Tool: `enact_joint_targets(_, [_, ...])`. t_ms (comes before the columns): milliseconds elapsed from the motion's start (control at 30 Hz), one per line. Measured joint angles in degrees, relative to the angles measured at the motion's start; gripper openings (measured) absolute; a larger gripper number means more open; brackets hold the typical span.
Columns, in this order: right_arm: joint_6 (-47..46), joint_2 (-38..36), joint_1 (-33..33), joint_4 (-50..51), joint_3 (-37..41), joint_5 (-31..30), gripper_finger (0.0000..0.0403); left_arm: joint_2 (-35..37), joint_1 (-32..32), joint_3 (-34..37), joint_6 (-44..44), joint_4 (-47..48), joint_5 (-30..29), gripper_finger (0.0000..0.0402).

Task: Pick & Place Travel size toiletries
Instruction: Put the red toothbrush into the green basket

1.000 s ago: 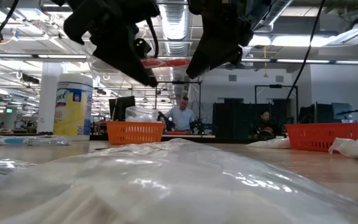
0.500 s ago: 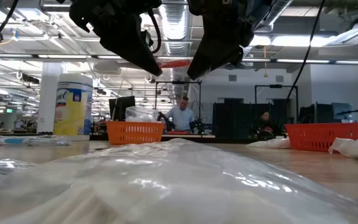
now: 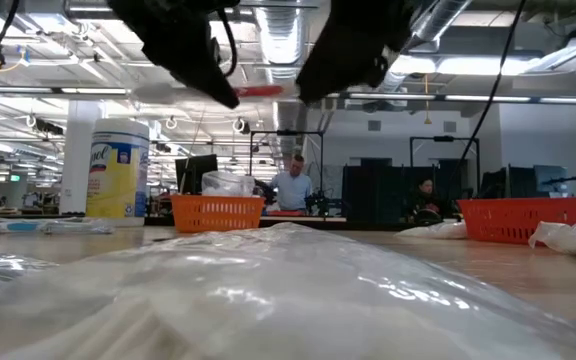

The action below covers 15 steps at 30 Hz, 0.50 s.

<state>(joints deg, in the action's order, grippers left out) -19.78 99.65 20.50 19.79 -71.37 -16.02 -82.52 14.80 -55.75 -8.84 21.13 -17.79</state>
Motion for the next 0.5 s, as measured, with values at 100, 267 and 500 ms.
enact_joint_targets(100, [0.67, -1.14, 1.66, 0.35, -0.02, 0.53, 0.0170, 4.17, 1.47, 0.04, -3.74, 3.38, -4.50, 0.0015])
enact_joint_targets(267, [0.80, -2.12, 3.52, 0.34, -0.04, -1.38, 0.0214, 12.91, 7.36, 5.05, -10.87, 2.52, -7.22, 0.0015])
enact_joint_targets(500, [2.37, -2.02, 5.10, 0.78, 0.07, -1.89, 0.0227, 22.36, 21.35, 14.79, -25.51, 2.55, -11.94, 0.0015])
